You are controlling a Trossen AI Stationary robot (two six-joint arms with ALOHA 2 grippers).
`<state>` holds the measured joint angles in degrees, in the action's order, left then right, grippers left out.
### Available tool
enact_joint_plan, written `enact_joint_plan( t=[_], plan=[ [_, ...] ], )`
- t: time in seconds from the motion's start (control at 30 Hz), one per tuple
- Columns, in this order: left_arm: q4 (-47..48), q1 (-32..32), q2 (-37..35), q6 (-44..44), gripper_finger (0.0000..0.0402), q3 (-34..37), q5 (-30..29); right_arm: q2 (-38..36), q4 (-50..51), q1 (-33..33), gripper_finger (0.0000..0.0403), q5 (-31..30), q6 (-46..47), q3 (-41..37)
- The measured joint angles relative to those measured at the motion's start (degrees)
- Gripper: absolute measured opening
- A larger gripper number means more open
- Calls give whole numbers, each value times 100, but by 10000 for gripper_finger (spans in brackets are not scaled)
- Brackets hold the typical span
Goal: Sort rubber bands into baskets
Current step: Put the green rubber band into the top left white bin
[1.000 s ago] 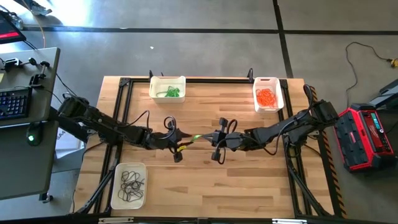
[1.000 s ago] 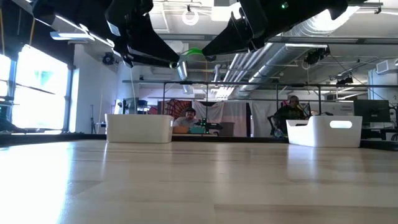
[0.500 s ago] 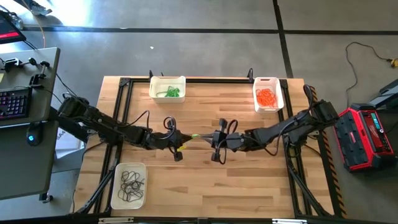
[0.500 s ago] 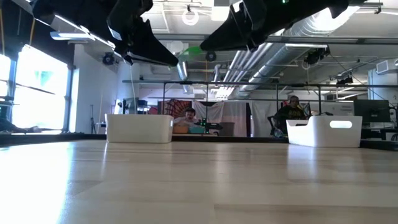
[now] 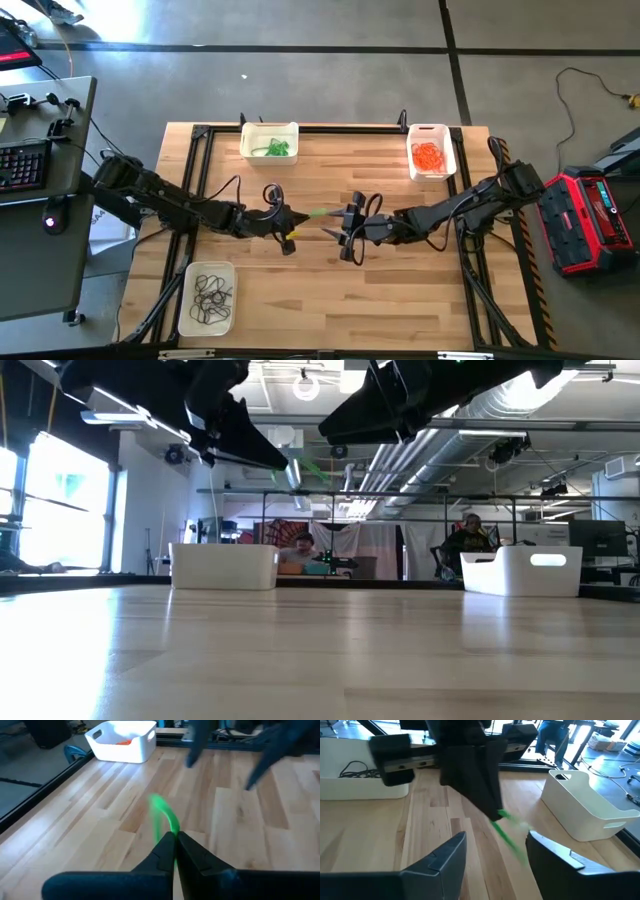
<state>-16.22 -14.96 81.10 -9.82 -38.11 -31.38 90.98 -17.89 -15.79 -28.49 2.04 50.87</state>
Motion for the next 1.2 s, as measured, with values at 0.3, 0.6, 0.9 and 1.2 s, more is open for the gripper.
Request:
enact_joint_plan(
  t=[0.3, 0.6, 0.9, 1.2],
  plan=[
    [800, 568, -110, -426, 1, -2, 80, 0, 65, 4, 197, -6, -11, 2],
    [1554, 1590, -689, -462, 1, -5, 237, 0, 162, 49, 197, -12, -3, 0],
    [1906, 2978, -1099, 29, 0, -4, 251, 0, 219, 187, 197, -31, 9, 2],
    [1926, 4435, -940, 353, 0, -4, 956, 0, 219, 232, 197, -30, 9, 2]
  ],
)
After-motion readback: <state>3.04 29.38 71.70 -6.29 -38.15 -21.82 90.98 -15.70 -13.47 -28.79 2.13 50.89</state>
